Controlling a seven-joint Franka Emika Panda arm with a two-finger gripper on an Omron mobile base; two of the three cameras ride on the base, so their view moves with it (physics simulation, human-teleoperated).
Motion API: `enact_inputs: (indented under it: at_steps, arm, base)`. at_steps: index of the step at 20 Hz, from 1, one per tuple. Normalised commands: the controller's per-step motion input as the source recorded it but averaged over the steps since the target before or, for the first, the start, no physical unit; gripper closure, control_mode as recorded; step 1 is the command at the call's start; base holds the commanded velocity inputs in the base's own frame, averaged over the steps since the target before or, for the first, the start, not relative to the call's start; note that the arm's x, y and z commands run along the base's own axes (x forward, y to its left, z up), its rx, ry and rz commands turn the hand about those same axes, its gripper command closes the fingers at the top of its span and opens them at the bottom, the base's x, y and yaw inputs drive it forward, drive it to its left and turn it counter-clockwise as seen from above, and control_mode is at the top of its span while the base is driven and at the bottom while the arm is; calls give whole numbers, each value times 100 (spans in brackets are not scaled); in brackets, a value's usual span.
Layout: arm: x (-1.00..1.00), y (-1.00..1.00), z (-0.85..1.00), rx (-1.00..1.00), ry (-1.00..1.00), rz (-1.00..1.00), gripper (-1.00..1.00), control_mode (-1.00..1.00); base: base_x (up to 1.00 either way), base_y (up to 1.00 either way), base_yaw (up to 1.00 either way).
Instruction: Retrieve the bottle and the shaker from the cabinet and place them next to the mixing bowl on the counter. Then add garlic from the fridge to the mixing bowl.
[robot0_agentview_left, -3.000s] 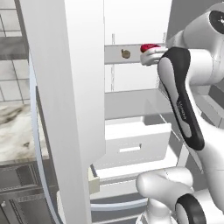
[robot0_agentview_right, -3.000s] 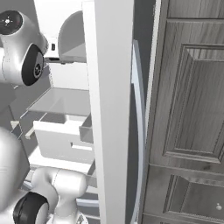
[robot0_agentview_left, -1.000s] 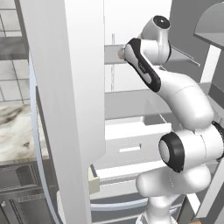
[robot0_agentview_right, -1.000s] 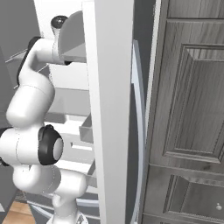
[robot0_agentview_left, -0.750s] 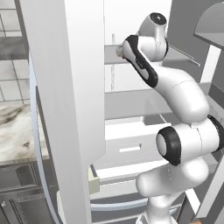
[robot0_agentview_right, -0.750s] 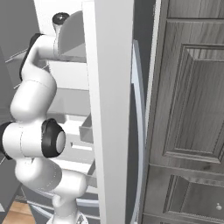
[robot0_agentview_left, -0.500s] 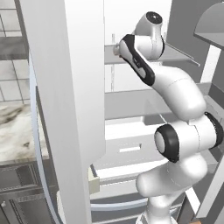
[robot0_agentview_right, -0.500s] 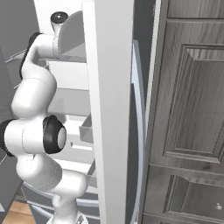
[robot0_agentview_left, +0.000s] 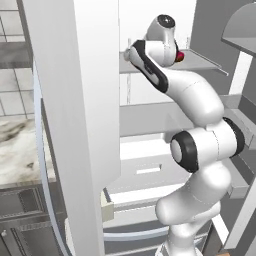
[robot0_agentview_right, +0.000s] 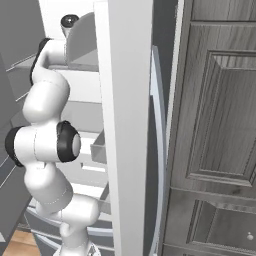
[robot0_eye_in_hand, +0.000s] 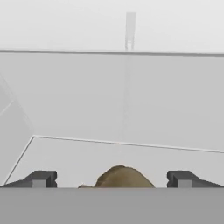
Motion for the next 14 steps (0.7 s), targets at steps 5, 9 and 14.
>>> enact_inputs:
  at_steps: [5,9,14]
  arm:
    - [29,0,0,0,0,0,-100,-100]
    - [-5,0,0,0,0,0,-100,-100]
    - [-35,-1,0,0,0,0,-100,-100]
  base:
    - [0,0,0]
    - [0,0,0]
    - [0,0,0]
